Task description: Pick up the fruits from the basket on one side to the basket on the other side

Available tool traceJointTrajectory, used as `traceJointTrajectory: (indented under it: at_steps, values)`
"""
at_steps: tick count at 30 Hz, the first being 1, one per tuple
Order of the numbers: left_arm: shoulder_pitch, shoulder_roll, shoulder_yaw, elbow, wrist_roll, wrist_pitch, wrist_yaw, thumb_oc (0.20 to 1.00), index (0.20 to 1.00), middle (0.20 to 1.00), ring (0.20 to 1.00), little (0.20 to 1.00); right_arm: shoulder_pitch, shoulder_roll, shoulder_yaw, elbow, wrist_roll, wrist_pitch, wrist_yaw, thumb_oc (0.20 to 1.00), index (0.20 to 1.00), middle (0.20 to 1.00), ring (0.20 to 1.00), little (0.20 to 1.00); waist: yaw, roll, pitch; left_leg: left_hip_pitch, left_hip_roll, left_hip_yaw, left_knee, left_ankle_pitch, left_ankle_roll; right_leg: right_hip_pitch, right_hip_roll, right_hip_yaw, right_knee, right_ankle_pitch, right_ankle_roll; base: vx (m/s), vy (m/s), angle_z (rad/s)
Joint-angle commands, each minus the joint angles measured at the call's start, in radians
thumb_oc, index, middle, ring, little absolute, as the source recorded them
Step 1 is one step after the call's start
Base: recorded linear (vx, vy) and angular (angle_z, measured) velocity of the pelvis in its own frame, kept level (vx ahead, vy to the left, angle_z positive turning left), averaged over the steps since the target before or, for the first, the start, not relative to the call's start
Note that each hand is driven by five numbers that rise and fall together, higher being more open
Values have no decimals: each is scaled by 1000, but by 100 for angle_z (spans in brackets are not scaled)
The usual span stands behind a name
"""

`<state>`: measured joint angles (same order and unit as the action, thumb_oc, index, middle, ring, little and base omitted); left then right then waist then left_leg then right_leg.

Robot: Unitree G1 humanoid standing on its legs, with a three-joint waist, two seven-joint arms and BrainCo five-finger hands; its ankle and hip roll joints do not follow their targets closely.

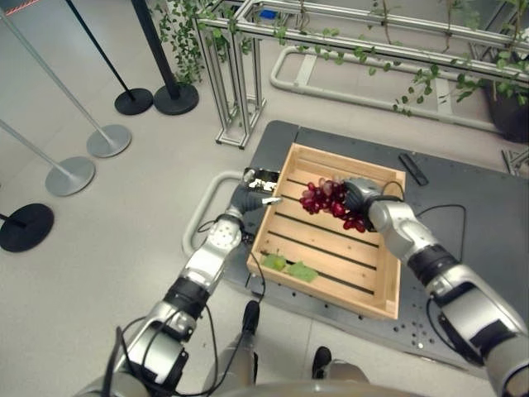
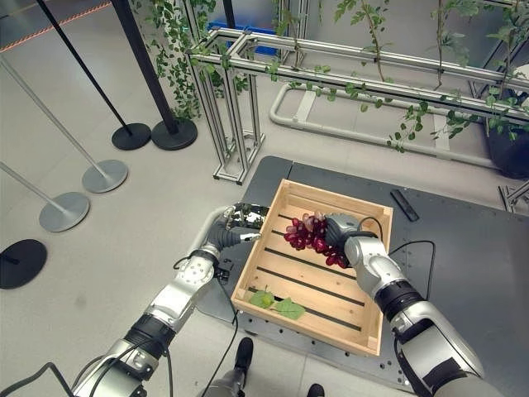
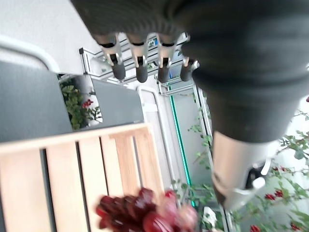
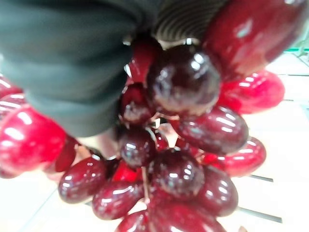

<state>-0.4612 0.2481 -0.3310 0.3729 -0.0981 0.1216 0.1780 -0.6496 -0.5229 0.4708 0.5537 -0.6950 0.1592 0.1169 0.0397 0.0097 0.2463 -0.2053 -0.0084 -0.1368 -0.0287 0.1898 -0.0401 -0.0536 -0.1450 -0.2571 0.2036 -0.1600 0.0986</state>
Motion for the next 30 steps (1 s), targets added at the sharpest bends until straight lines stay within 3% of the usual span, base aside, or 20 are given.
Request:
traceJointTrajectory:
  at_steps: [1,5,6,12,30]
  values:
    - [-14,25,10,-8,57,-36,7,1000,1000,1000,1000,1000,-21,25,1,-52,-16,-11,-15,200,200,200,200,200,-1,-72,-46,27,5,60,57,-181,8,-64,-113,17,-10,73,58,0,0,0]
    - [-7,27,4,2,98,-22,4,1000,1000,1000,1000,1000,-8,38,6,-39,-39,-7,-3,200,200,200,200,200,-1,-71,-48,28,2,62,56,-181,9,-64,-113,19,-11,73,59,0,0,0]
    - [12,48,-23,7,99,-20,7,1000,1000,1000,1000,1000,-201,30,39,-3,33,20,44,200,200,200,200,200,18,-76,-59,34,1,59,57,-189,8,-59,-113,18,-9,65,58,0,0,0]
    - [-16,29,-57,68,83,-7,-16,1000,1000,1000,1000,1000,-328,13,42,90,137,32,-49,200,200,200,200,200,15,-90,-68,32,0,62,57,-182,8,-58,-111,20,-18,79,56,0,0,1]
    - [-91,-32,-145,128,81,-18,28,1000,1000,1000,1000,1000,-342,142,97,189,122,42,-88,200,200,200,200,200,21,-100,-76,34,-1,48,57,-180,6,-48,-106,10,-24,79,51,0,0,0]
